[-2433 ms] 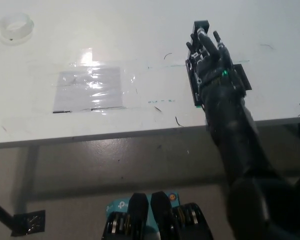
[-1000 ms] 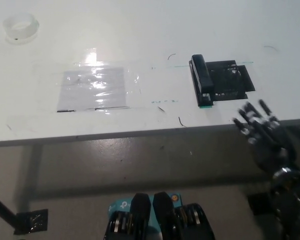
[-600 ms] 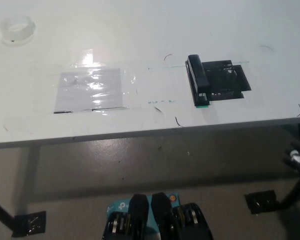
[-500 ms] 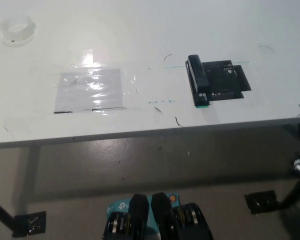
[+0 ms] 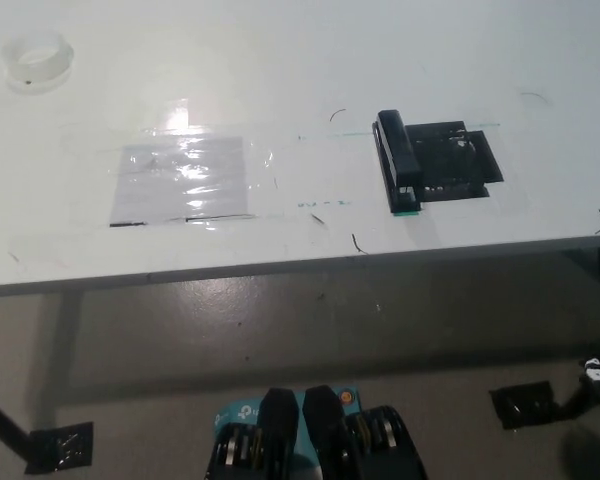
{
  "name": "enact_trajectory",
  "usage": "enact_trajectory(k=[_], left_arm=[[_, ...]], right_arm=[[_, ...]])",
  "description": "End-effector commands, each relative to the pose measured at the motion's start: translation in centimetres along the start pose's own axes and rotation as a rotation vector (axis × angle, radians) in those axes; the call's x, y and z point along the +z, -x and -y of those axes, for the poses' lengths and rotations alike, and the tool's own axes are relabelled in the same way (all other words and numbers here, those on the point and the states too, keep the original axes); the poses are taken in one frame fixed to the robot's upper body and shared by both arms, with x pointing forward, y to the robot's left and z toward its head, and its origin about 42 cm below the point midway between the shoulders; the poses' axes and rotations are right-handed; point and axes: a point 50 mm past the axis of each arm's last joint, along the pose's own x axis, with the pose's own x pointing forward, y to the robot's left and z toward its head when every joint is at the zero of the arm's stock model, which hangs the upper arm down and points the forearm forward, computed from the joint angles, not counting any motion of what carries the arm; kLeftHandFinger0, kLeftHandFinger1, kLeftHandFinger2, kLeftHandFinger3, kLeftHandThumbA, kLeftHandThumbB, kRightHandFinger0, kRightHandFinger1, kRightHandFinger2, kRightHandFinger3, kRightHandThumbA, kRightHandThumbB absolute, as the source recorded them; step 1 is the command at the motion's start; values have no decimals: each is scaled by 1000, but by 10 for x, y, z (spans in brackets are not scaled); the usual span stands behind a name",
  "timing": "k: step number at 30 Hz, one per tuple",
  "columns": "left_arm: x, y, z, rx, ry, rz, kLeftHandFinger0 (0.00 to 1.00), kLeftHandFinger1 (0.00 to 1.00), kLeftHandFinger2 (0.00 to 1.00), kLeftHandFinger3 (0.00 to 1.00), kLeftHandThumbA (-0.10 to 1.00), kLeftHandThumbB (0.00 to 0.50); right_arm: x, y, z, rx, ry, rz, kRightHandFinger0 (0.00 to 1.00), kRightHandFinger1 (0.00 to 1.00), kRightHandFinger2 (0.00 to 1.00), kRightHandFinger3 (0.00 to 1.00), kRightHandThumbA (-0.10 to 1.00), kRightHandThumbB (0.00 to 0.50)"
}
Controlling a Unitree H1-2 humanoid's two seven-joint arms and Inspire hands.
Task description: A stapler is kept infront of the robot on the black mark on the desk and the robot uses its right hand to lift the top of the stapler to open it
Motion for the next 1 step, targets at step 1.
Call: enact_trajectory(k=[1], left_arm=[[19, -8, -15, 6, -38, 56, 416, 469, 589, 750, 1000, 252]], right_arm=[[22, -4, -13, 42, 25, 259, 432, 475, 514, 597, 606, 126]])
